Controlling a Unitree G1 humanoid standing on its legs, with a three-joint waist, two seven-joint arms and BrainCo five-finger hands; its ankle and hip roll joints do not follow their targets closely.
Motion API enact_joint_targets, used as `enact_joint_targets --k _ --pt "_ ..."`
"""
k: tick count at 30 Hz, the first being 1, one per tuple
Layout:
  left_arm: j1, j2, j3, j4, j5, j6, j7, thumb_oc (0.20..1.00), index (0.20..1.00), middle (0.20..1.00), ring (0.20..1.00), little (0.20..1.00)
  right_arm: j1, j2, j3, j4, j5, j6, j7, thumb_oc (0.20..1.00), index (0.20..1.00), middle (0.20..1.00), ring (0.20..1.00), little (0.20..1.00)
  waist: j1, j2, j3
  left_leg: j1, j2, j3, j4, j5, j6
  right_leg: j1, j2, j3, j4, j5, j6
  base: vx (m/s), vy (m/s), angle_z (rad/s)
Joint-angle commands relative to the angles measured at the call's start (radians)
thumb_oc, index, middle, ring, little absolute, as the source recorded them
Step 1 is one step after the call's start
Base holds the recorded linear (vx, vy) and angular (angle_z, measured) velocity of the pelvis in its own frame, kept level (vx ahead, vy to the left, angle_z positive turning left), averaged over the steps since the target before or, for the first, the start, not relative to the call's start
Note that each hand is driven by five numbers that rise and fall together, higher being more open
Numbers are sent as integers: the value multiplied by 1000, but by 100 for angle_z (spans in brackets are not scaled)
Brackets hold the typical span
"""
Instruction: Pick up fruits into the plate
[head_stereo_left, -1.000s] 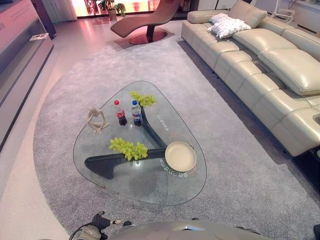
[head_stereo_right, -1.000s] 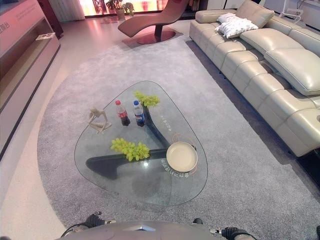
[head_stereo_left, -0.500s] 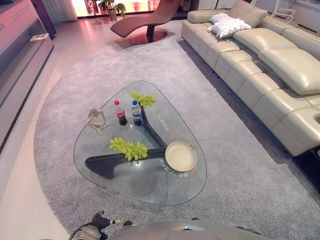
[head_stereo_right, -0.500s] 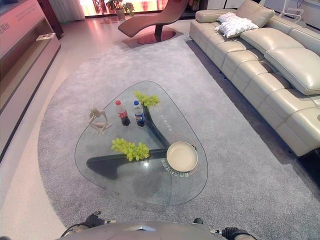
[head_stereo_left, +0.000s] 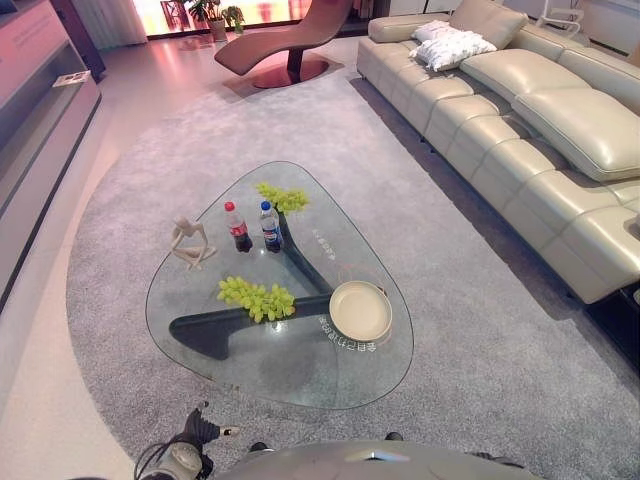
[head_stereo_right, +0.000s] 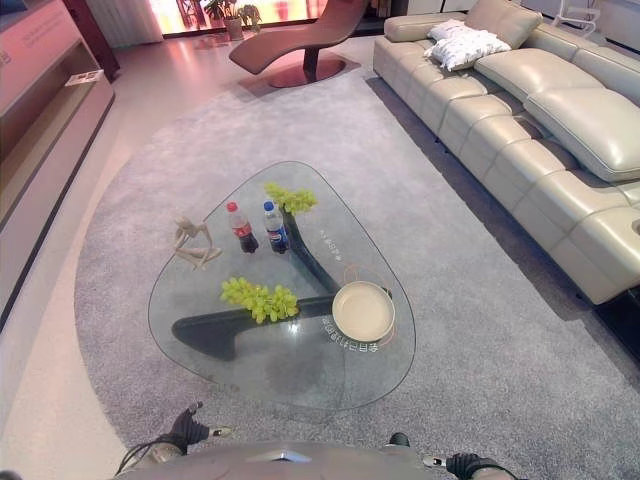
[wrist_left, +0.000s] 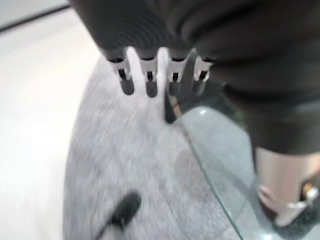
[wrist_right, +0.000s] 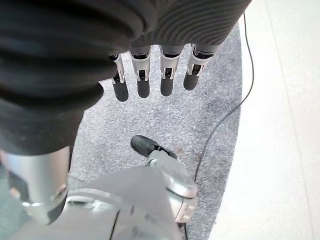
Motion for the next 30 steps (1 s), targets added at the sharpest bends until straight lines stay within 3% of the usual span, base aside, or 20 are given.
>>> enact_joint_targets --k 1,12,16,24,30 --pt "-162 131 -28 -47 90 -24 81 1000 1000 1000 1000 1000 -115 -43 31 67 -3 15 14 1000 1000 1000 1000 1000 -25 -4 64 -18 -25 -2 29 -64 45 2 -24 -30 57 -44 22 -10 89 -14" --pt "-346 392 -84 -248 408 -14 217 1000 1000 1000 1000 1000 -91 -84 31 49 7 -20 5 1000 1000 1000 1000 1000 -64 19 120 -73 -38 17 28 -53 43 -59 -34 -8 47 -23 28 -21 32 -5" --pt "-451 436 -111 -258 493 23 247 1000 1000 1000 1000 1000 -127 -102 50 25 40 -19 4 1000 1000 1000 1000 1000 -74 17 167 -122 -41 14 49 -52 41 -108 -31 8 62 -21 19 -92 -5 -4" --pt "-636 489 -210 -195 605 32 343 1000 1000 1000 1000 1000 -208 -138 84 -13 58 -13 -7 1000 1000 1000 1000 1000 -106 11 260 -219 -61 35 113 -60 41 -205 -15 40 93 -16 1 -102 13 -10" --pt "-728 518 -279 -131 684 58 379 1000 1000 1000 1000 1000 -244 -151 123 -42 98 -28 -22 1000 1000 1000 1000 1000 -114 -19 348 -315 -52 48 163 -60 42 -310 6 68 150 -22 -8 -116 -34 -9"
